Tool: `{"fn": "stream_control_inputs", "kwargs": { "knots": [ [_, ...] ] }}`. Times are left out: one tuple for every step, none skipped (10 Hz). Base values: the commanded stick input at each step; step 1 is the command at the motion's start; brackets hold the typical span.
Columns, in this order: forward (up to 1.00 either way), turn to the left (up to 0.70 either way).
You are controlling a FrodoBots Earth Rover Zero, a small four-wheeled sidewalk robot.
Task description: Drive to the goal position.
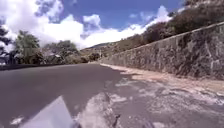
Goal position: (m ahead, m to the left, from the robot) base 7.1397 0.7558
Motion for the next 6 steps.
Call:
{"fn": "stream_control_inputs", "kwargs": {
  "knots": [
    [0.45,0.00],
    [0.45,0.00],
    [0.45,0.00],
    [0.45,0.00],
    [0.45,0.00],
    [0.45,0.00]
  ]
}}
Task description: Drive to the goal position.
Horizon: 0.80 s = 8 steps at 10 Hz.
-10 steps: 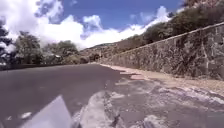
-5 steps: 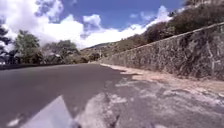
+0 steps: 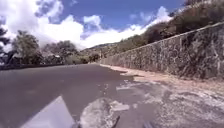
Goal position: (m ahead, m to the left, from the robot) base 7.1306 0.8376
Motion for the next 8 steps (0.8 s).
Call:
{"fn": "stream_control_inputs", "kwargs": {
  "knots": [
    [0.45,0.00],
    [0.45,0.00],
    [0.45,0.00],
    [0.45,0.00],
    [0.45,0.00],
    [0.45,0.27],
    [0.45,0.27],
    [0.45,0.27]
  ]
}}
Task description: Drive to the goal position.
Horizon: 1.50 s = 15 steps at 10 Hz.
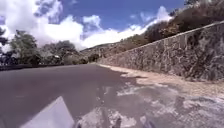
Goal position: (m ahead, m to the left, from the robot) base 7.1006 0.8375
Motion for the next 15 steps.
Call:
{"fn": "stream_control_inputs", "kwargs": {
  "knots": [
    [0.45,0.27],
    [0.45,0.27],
    [0.45,0.27],
    [0.45,0.00],
    [0.45,0.00],
    [0.45,0.00],
    [0.45,0.00],
    [0.45,0.00],
    [0.45,0.00],
    [0.45,0.00],
    [0.45,0.00],
    [0.45,0.00],
    [0.45,0.00],
    [0.45,0.00],
    [0.45,0.00]
  ]
}}
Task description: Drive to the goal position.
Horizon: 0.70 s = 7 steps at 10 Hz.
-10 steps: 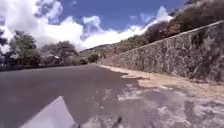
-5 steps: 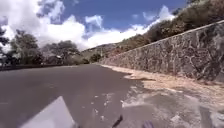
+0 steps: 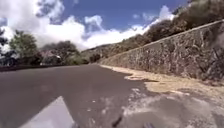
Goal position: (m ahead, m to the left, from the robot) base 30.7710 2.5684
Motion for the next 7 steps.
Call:
{"fn": "stream_control_inputs", "kwargs": {
  "knots": [
    [0.45,0.00],
    [0.45,0.00],
    [0.45,0.00],
    [0.45,0.00],
    [0.45,0.01],
    [0.45,0.06],
    [0.45,0.10]
  ]
}}
